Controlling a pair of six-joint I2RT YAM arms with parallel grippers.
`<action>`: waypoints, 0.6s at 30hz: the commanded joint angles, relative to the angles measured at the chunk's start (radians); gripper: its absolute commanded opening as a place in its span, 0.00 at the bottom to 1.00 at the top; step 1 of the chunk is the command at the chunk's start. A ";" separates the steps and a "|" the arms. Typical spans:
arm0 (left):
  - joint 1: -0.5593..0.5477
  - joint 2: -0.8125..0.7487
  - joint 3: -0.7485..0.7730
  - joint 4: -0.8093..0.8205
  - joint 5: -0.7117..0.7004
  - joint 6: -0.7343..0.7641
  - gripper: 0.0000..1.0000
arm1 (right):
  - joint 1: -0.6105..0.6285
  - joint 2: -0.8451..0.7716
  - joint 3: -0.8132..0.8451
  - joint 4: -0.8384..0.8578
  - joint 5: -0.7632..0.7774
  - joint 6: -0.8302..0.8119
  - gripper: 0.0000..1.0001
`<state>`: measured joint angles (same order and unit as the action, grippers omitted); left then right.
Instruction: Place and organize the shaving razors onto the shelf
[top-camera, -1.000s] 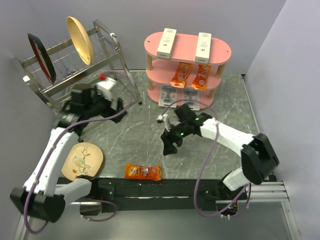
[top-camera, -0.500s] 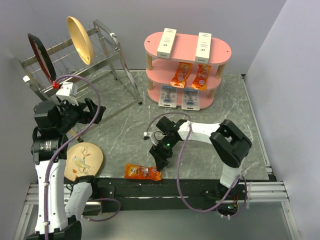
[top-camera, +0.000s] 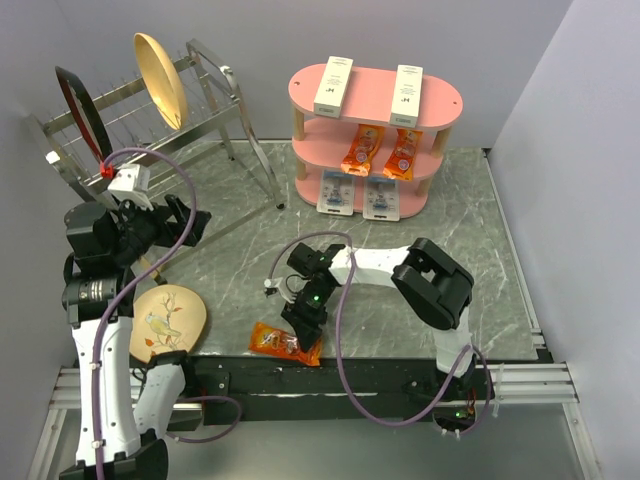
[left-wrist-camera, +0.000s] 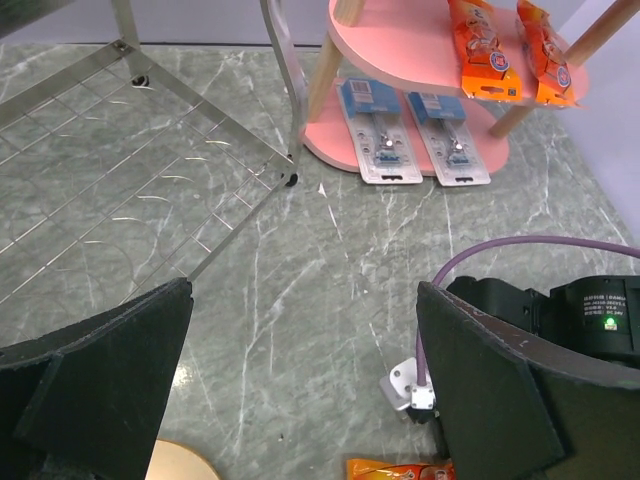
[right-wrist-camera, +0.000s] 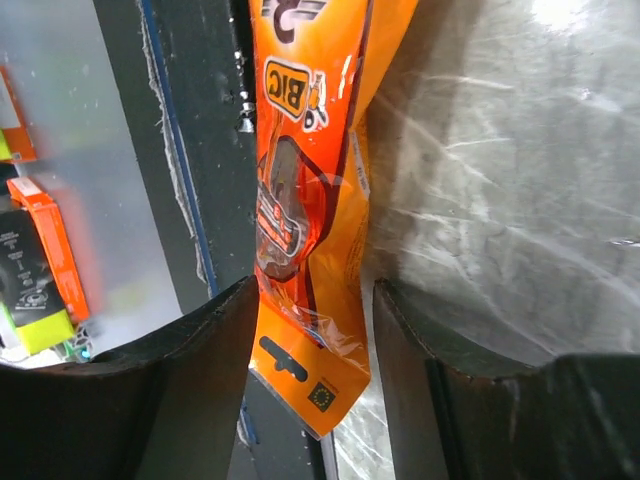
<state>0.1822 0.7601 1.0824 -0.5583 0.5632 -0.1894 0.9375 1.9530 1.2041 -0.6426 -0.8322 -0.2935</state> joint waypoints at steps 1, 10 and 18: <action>0.005 0.015 -0.010 0.069 0.040 -0.030 0.99 | 0.001 -0.028 -0.026 -0.016 0.027 -0.019 0.54; 0.007 0.036 -0.019 0.095 0.049 -0.042 0.99 | -0.015 -0.132 -0.083 0.040 0.068 0.054 0.14; 0.005 0.039 -0.078 0.164 0.125 -0.105 0.99 | -0.215 -0.364 0.001 0.058 0.104 0.319 0.00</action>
<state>0.1825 0.8024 1.0412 -0.4828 0.6167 -0.2344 0.8436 1.7176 1.1309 -0.6285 -0.7547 -0.1421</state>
